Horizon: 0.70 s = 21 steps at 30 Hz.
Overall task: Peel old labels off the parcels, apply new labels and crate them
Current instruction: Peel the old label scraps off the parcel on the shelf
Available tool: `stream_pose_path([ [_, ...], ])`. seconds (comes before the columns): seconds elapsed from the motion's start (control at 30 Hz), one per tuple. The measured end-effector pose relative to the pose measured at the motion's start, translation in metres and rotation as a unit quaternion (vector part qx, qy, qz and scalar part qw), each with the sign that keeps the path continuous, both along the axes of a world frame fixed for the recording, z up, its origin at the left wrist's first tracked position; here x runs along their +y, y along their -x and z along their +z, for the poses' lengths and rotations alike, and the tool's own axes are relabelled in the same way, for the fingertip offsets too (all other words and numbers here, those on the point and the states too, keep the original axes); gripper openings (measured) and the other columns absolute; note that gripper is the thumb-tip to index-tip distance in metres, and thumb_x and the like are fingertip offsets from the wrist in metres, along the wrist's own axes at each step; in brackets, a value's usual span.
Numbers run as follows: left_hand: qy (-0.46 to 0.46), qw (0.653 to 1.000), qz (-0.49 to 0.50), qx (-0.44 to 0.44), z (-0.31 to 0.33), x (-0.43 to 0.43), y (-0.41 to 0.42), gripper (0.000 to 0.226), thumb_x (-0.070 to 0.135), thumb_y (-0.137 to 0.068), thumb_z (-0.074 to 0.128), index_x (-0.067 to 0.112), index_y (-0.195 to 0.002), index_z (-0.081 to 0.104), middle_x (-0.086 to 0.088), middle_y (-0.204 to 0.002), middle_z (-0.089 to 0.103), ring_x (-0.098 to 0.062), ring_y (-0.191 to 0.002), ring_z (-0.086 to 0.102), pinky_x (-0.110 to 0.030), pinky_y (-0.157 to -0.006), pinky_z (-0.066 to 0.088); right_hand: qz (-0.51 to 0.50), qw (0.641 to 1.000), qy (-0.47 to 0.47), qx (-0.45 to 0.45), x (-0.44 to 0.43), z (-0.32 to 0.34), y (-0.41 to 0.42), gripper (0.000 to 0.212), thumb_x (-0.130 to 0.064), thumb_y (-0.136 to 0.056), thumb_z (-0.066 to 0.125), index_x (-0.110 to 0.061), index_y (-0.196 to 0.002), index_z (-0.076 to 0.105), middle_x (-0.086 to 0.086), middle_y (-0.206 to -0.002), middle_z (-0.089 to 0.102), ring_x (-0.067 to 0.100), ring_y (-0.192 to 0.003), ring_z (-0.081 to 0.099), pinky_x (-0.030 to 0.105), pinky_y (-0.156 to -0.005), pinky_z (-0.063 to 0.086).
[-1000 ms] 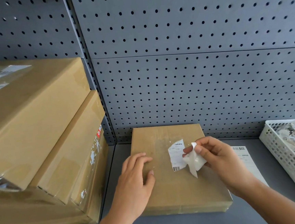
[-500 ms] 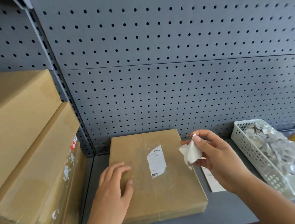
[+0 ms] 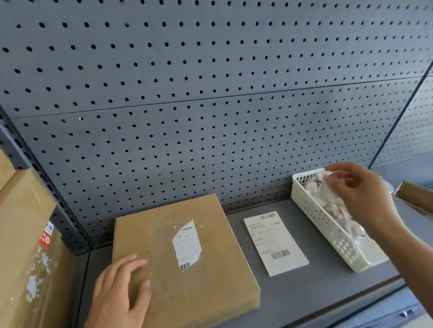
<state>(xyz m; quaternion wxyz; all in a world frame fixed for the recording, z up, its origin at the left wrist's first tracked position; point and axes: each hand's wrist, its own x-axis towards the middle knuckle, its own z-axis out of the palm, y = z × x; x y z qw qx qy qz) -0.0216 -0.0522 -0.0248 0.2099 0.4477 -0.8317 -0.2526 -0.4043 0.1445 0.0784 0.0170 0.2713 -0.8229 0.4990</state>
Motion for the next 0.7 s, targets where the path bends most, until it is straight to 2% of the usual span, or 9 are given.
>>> stream_pose_path([
  [0.07, -0.002, 1.000, 0.001, -0.009, 0.001, -0.001, 0.000, 0.031, 0.024, -0.092, 0.068, 0.040, -0.116, 0.057, 0.024, -0.129, 0.046, -0.012, -0.130, 0.037, -0.039, -0.114, 0.029, -0.037, 0.995, -0.065, 0.073, 0.009, 0.000, 0.022, 0.012, -0.018, -0.092, 0.064, -0.028, -0.098, 0.068, -0.006, -0.093, 0.069, 0.008, -0.080, 0.062, 0.028, -0.064, 0.046],
  [0.17, -0.006, 1.000, 0.000, -0.022, 0.002, -0.003, 0.002, 0.030, 0.025, -0.092, 0.067, 0.039, -0.116, 0.058, 0.021, -0.126, 0.047, -0.015, -0.129, 0.039, -0.038, -0.113, 0.028, -0.056, 0.980, -0.116, 0.153, 0.019, -0.007, 0.049, 0.014, -0.018, -0.094, 0.059, -0.025, -0.102, 0.067, 0.000, -0.103, 0.065, 0.017, -0.086, 0.061, 0.032, -0.074, 0.048],
  [0.3, -0.010, 0.999, 0.012, -0.028, 0.004, -0.002, 0.005, 0.029, 0.025, -0.092, 0.067, 0.039, -0.116, 0.058, 0.020, -0.126, 0.048, -0.015, -0.128, 0.038, -0.040, -0.113, 0.028, -0.040, 0.966, -0.197, 0.164, 0.023, -0.027, 0.070, 0.018, -0.014, -0.096, 0.057, -0.021, -0.108, 0.069, 0.005, -0.110, 0.059, 0.021, -0.087, 0.061, 0.033, -0.071, 0.050],
  [0.5, -0.009, 1.000, 0.006, -0.027, 0.005, -0.001, 0.005, 0.029, 0.026, -0.092, 0.066, 0.040, -0.116, 0.057, 0.022, -0.126, 0.046, -0.013, -0.128, 0.037, -0.039, -0.113, 0.029, -0.001, 0.931, -0.314, 0.188, 0.018, -0.054, 0.086, 0.018, -0.010, -0.093, 0.060, -0.015, -0.098, 0.076, 0.004, -0.102, 0.072, 0.022, -0.086, 0.064, 0.036, -0.083, 0.054],
  [0.7, -0.008, 1.000, 0.004, -0.013, 0.006, 0.002, 0.005, 0.030, 0.027, -0.093, 0.065, 0.041, -0.117, 0.056, 0.024, -0.128, 0.045, -0.010, -0.129, 0.035, -0.036, -0.114, 0.026, 0.010, 0.891, -0.427, 0.154, 0.002, -0.056, 0.078, 0.030, -0.008, -0.090, 0.048, -0.019, -0.080, 0.073, 0.001, -0.083, 0.068, 0.018, -0.071, 0.062, 0.039, -0.069, 0.059],
])
